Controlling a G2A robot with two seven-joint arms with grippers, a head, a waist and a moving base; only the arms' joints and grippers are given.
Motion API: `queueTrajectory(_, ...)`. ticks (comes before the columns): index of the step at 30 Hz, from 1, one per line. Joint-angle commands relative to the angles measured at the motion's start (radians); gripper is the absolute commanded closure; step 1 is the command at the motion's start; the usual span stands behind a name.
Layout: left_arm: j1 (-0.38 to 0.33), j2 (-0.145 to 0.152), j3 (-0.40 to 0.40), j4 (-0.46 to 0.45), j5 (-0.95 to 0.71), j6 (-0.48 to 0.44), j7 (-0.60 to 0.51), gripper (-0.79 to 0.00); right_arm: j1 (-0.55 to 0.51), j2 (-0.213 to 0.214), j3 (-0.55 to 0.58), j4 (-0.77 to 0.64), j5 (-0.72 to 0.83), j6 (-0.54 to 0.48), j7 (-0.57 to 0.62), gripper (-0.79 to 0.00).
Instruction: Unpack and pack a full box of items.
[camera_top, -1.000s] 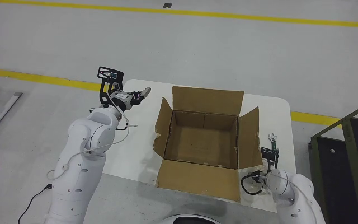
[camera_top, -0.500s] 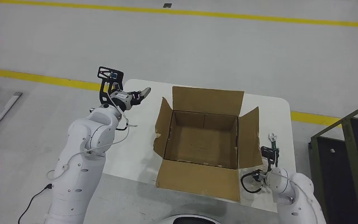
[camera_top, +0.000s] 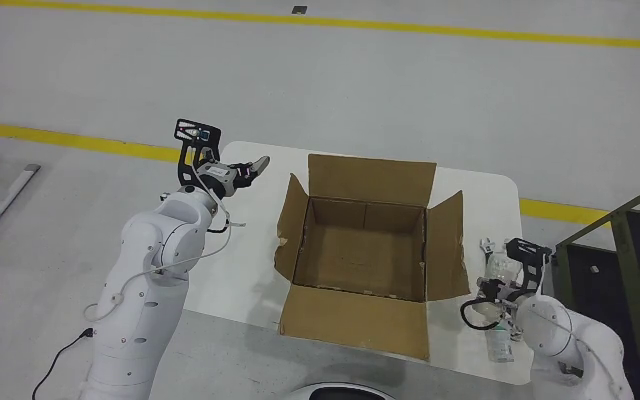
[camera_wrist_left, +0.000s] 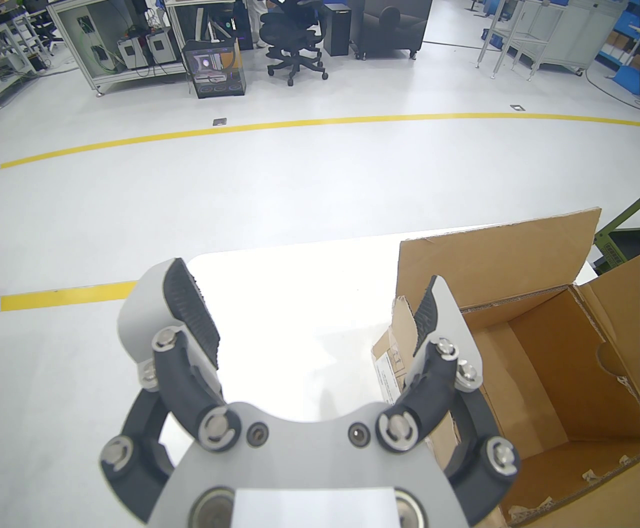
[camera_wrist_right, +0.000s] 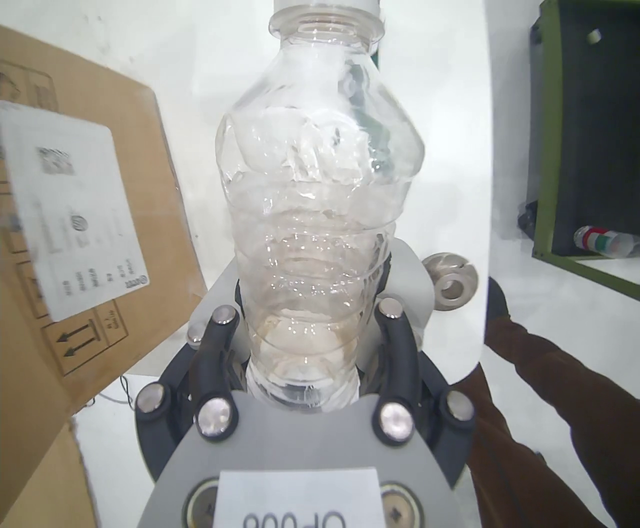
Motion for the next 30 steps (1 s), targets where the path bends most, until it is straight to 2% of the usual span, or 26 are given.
queueTrajectory(1, 0.000, 0.000, 0.000, 0.000, 0.000, 0.000, 0.000, -0.785, -0.015, 0.002, 0.030, -0.053, 0.004, -0.002, -0.016, 0.000)
queueTrajectory(10, 0.000, 0.000, 0.000, 0.000, 0.000, 0.000, 0.000, -0.785, -0.078, 0.007, 0.124, -0.275, 0.027, -0.043, -0.105, 0.000)
queueTrajectory(17, 0.000, 0.000, 0.000, 0.000, 0.000, 0.000, 0.000, -0.785, -0.032, 0.019, 0.135, -0.278, 0.056, -0.166, -0.178, 0.000)
queueTrajectory(23, 0.000, 0.000, 0.000, 0.000, 0.000, 0.000, 0.000, -0.785, 0.036, 0.029, 0.096, -0.278, 0.101, -0.218, -0.117, 0.000)
queueTrajectory(30, 0.000, 0.000, 0.000, 0.000, 0.000, 0.000, 0.000, -0.785, 0.110, 0.038, 0.047, -0.278, 0.185, -0.195, -0.020, 0.000)
